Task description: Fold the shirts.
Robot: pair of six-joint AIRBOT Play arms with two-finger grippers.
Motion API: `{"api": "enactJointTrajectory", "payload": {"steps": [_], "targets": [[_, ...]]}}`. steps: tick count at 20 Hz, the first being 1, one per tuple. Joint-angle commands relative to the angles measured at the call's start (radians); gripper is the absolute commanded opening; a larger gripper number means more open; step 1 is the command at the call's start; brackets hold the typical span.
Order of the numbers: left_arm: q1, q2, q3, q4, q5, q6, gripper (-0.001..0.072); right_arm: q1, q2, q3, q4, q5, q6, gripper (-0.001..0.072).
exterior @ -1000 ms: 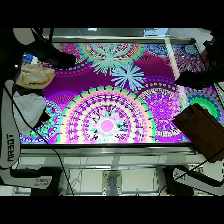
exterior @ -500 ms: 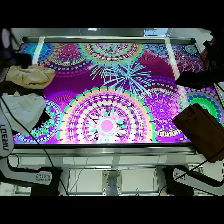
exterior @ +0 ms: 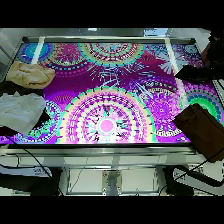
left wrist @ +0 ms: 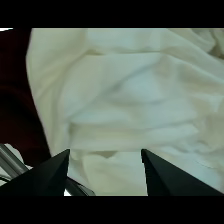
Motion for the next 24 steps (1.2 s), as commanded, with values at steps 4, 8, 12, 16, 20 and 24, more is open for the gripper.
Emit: {"api": "enactJointTrajectory", "payload": {"steps": [4,8,12,16,20,24], "targets": [[0.212,-0.061,-0.021,-0.229,0.042,0.104,0.0527,0.001,0.000,0.000,0.082,0.002,0.034,0.0475],[0.213,-0.132,-0.021,-0.328,0.057,0.211,0.0527,0.001,0.000,0.000,0.151,0.001,0.034,0.0475],[0.211,-0.162,-0.021,-0.280,0.104,0.210,0.0519,0.001,0.000,0.000,0.255,0.004,0.034,0.0476],[0.209,-0.159,-0.017,-0.378,0.082,0.211,0.0014,0.001,0.000,0.000,0.303,-0.011,0.034,0.0475],[0.187,-0.117,0.018,-0.807,0.051,0.312,0.0012,0.001,0.000,0.000,0.302,-0.005,0.033,0.0476],[0.016,-0.023,0.089,-1.046,-0.029,0.393,0.0012,0.001,0.000,0.000,0.295,-0.063,0.033,0.0475]]}}
